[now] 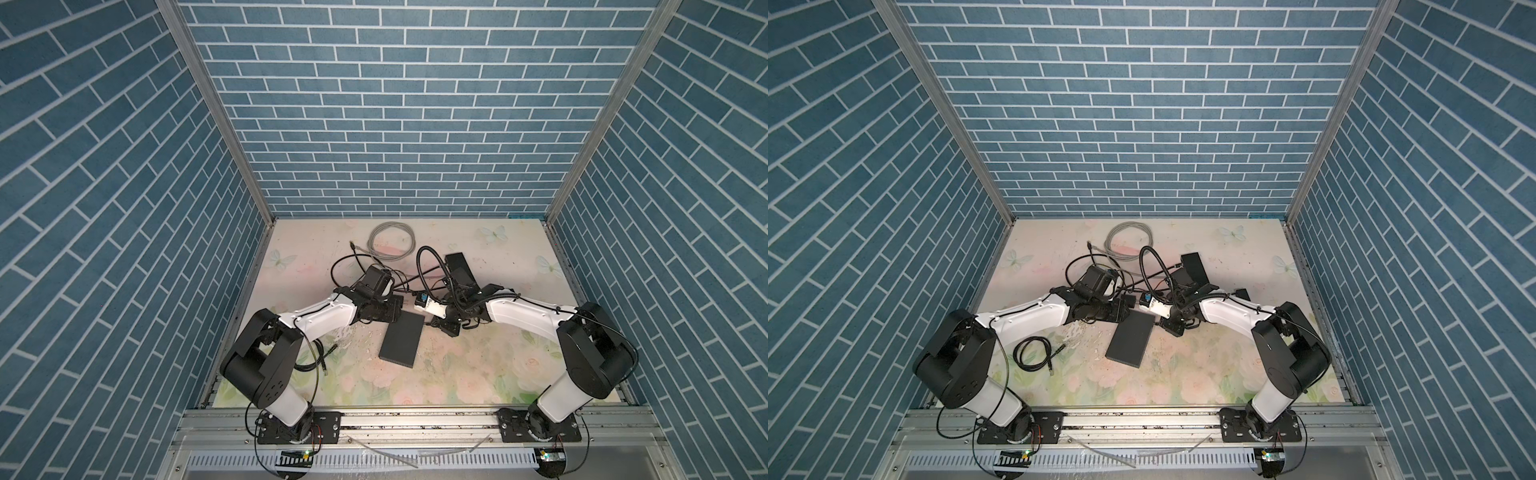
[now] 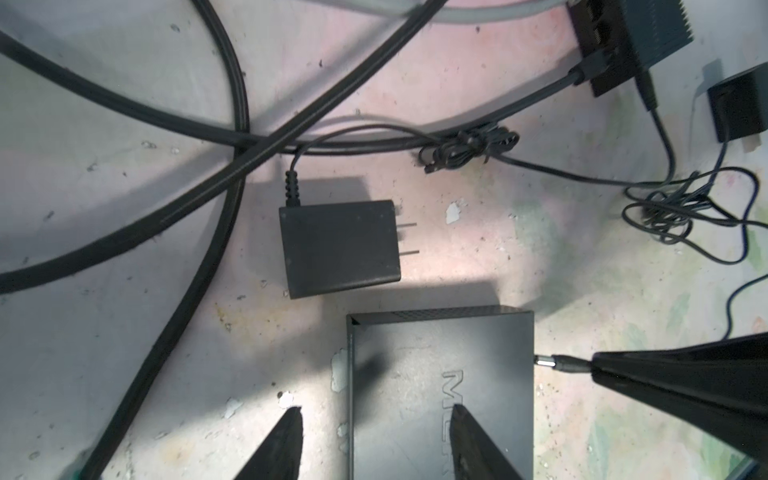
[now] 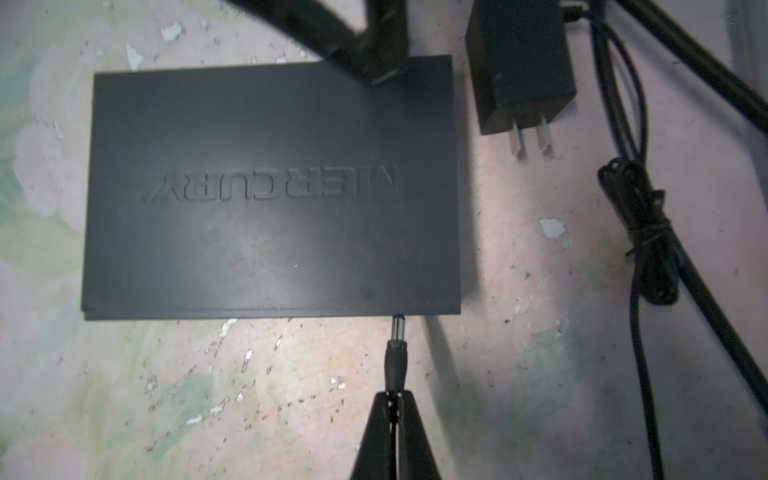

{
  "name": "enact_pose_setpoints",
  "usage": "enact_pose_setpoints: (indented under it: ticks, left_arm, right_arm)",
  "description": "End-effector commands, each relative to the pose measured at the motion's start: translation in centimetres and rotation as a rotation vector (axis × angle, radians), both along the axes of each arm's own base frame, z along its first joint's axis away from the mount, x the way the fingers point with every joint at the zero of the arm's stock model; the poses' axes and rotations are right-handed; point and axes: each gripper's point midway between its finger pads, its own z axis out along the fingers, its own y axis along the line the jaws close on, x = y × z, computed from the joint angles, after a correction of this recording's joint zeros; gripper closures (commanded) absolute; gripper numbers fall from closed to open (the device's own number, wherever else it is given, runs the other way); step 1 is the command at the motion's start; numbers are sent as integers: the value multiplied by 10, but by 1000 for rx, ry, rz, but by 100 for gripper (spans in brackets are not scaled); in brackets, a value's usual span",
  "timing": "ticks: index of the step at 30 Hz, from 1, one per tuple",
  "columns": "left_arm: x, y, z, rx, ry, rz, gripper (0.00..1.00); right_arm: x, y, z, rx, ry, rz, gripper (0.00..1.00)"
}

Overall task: Insert the plug into the switch port
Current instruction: 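Lower the barrel plug with the right gripper toward the MERCURY switch's side port, then push the barrel plug into the switch port with the right gripper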

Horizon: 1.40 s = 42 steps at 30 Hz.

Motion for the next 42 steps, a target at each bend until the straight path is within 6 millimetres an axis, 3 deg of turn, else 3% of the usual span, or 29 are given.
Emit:
enact_pose_setpoints:
  ticks: [1,8,16,22,32,42]
  left_arm:
    - [-2,2,-5,30,18,-27,42]
    - [0,0,-5,23,22,-57,42]
    - [0,-6,-18,30,66,-104,42]
    - [0,3,-21,84,61,-102,42]
    - [1,-12,-27,17,82,-135,42]
    - [1,-10,-32,39,85,-134,42]
  right_arm:
    - [2,12,7,108,51,-123,100]
    - [4,3,-3,247,24,-320,100]
    - [2,-4,-28,267,-31,-315,100]
    - [-5,1,-21,329,-42,-263,100]
    - [-17,5,-20,346,-25,-197,100]
    - [-29,-2,-18,316,2,-171,100]
